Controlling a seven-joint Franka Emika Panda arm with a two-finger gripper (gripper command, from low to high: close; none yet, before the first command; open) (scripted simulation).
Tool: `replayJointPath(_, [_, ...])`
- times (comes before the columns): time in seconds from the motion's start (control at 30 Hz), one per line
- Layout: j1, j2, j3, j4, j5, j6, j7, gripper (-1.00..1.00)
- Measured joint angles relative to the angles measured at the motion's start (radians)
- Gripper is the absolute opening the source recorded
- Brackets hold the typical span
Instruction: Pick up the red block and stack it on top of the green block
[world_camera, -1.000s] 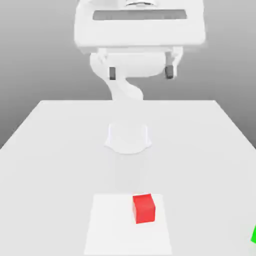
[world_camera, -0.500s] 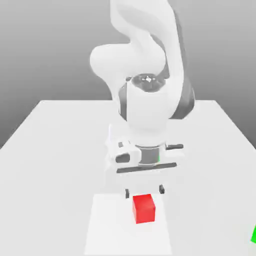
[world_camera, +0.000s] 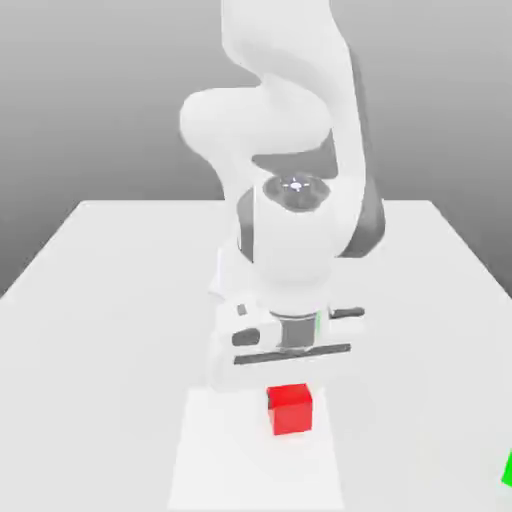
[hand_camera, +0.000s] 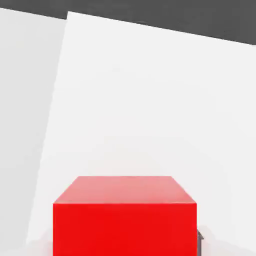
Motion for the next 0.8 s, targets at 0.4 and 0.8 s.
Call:
replayJointPath(0.4, [0.180,0.165,0.183,0.392,-0.089,-0.235,-0.360,-1.00])
replayJointPath(0.8, [0.295,0.396,0.232,0.586,-0.201,-0.212,-0.480,1.00])
